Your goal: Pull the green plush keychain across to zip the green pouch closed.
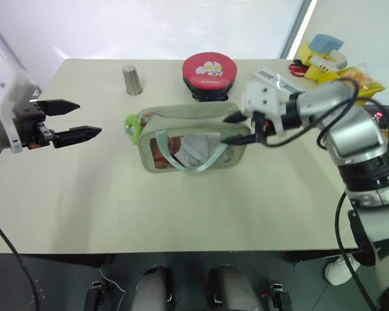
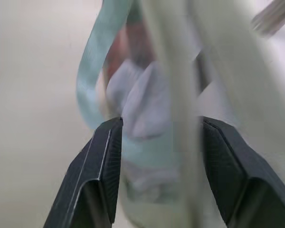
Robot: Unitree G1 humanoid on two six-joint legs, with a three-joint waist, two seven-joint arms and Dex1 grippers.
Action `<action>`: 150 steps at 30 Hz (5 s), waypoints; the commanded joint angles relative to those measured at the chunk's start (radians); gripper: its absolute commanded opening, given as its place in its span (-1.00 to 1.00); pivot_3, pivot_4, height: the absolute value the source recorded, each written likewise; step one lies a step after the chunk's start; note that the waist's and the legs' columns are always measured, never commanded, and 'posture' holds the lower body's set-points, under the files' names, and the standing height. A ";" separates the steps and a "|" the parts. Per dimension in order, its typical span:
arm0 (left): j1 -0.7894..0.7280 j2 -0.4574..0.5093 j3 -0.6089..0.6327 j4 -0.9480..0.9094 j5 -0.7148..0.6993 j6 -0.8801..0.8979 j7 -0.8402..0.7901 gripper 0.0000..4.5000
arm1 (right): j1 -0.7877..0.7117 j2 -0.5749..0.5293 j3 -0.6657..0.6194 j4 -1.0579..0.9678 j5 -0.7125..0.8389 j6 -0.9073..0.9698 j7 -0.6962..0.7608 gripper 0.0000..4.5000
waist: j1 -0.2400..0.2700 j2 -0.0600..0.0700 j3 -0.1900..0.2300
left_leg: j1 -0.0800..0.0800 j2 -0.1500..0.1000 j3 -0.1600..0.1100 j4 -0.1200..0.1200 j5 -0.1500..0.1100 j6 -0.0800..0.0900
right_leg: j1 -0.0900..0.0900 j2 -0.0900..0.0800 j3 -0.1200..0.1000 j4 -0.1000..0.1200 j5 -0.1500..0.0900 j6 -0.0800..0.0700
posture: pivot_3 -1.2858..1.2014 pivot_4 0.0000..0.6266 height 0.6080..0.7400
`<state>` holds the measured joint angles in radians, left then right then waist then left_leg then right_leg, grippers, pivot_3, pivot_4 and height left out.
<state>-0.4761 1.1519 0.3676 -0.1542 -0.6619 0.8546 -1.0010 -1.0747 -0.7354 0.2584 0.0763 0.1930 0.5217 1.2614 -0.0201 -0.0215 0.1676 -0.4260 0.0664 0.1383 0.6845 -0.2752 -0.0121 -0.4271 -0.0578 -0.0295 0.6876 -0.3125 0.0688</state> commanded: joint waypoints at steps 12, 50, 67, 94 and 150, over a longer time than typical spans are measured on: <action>-0.021 0.024 0.011 -0.018 0.000 -0.016 -0.001 1.00 | -0.007 0.082 0.024 0.106 -0.067 -0.096 -0.023 -0.07 | 0.004 0.000 0.000 | 0.000 0.000 0.000 0.000 0.000 0.000 | 0.000 -0.001 0.000 0.000 0.000 0.000 | 0.03 -0.52 1.00; -0.063 -0.022 -0.055 0.071 0.051 -0.081 0.016 1.00 | 0.121 -0.114 -0.073 -0.157 0.031 0.158 -0.053 -0.10 | 0.001 0.000 0.000 | 0.000 -0.001 0.000 0.000 0.000 0.000 | 0.000 0.000 0.000 0.000 0.000 0.000 | 0.03 -0.52 1.00; -0.205 -0.145 -0.175 0.252 0.164 -0.181 0.045 1.00 | 0.183 -0.080 -0.051 -0.143 0.003 0.090 -0.072 -0.99 | 0.003 0.000 0.000 | 0.000 0.000 0.000 0.000 0.000 0.000 | 0.000 0.001 0.001 0.000 0.000 0.000 | 0.03 -0.52 1.00; -0.396 -0.415 -0.317 0.723 0.404 -0.482 0.043 1.00 | 0.197 -0.068 -0.055 -0.182 0.018 0.125 -0.090 -0.99 | 0.002 -0.001 -0.001 | 0.000 -0.001 0.001 0.001 0.000 0.000 | 0.000 0.001 0.000 0.001 0.000 0.000 | 0.03 -0.52 1.00; -0.229 -0.254 -0.322 0.132 0.342 -0.247 -0.061 0.97 | 0.154 -0.004 -0.036 -0.075 -0.015 0.066 -0.137 -1.00 | 0.005 0.000 -0.001 | 0.001 0.000 -0.001 0.001 0.000 0.000 | 0.002 0.001 0.000 0.001 0.000 0.000 | 0.03 -0.52 1.00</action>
<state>-0.6886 0.8973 0.0312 -0.0028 -0.3325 0.6358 -1.0864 -0.8944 -0.7458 0.2246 0.0065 0.1778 0.5927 1.1178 -0.0147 -0.0218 0.1667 -0.4254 0.0665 0.1374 0.6857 -0.2749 -0.0125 -0.4255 -0.0566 -0.0290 0.6886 -0.3125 0.0689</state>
